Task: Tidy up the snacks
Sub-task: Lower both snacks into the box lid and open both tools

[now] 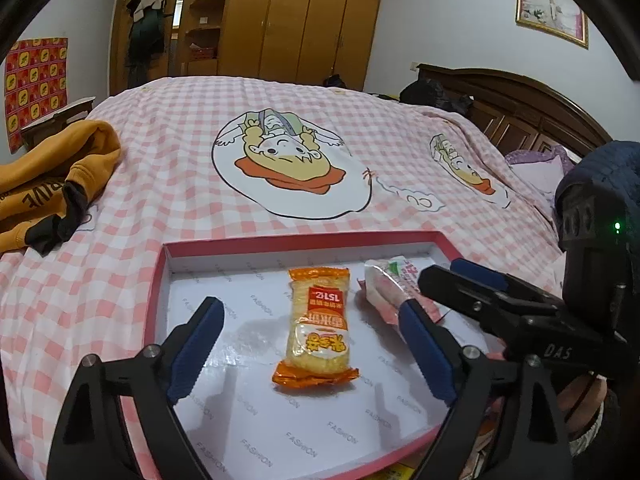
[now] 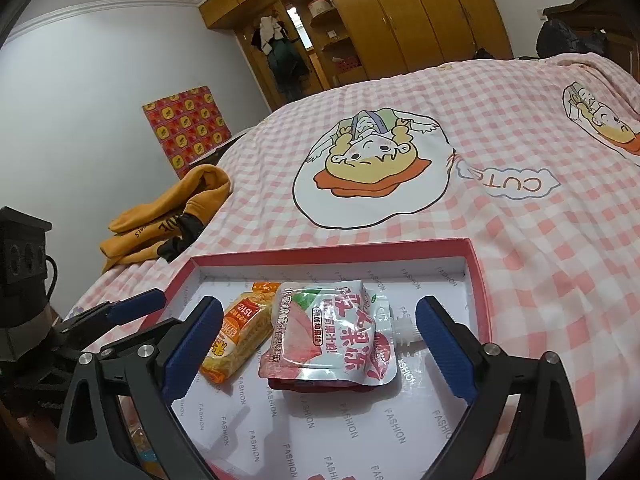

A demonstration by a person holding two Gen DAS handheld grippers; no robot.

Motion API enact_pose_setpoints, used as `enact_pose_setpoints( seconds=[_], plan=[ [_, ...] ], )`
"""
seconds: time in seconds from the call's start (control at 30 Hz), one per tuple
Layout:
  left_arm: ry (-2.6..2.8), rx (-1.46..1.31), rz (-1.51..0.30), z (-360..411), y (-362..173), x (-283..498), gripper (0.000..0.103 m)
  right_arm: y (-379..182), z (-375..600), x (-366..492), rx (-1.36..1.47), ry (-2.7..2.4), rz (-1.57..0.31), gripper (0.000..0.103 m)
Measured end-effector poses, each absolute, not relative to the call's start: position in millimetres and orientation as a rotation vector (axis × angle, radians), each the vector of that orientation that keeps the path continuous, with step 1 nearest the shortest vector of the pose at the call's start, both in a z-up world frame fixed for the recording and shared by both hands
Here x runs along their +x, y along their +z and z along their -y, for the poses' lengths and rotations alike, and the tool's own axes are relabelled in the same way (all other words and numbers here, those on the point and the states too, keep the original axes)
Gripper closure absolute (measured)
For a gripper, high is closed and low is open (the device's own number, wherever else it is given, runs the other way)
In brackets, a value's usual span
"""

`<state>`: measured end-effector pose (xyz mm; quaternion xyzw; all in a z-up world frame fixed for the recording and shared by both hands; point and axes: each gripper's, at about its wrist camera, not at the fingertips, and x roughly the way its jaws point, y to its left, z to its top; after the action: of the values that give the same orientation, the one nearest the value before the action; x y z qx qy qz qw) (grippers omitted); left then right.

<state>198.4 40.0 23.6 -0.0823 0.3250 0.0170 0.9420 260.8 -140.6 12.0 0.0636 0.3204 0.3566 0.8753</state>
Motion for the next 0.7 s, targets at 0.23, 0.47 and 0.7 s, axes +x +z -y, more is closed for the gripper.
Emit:
enact_pose_setpoints(
  seconds=[0.23,0.47,0.7],
  plan=[
    [0.033,-0.125,-0.679,-30,29,194,0.010,11,141,262,0.147,0.750,-0.679,0.002],
    [0.031,-0.120,-0.682,-30,37,185,0.010,26,141,250,0.146,0.769,-0.636,0.000],
    [0.044,-0.097,-0.669,-31,47,174,0.010,37,140,241,0.143,0.780,-0.635,0.000]
  ],
)
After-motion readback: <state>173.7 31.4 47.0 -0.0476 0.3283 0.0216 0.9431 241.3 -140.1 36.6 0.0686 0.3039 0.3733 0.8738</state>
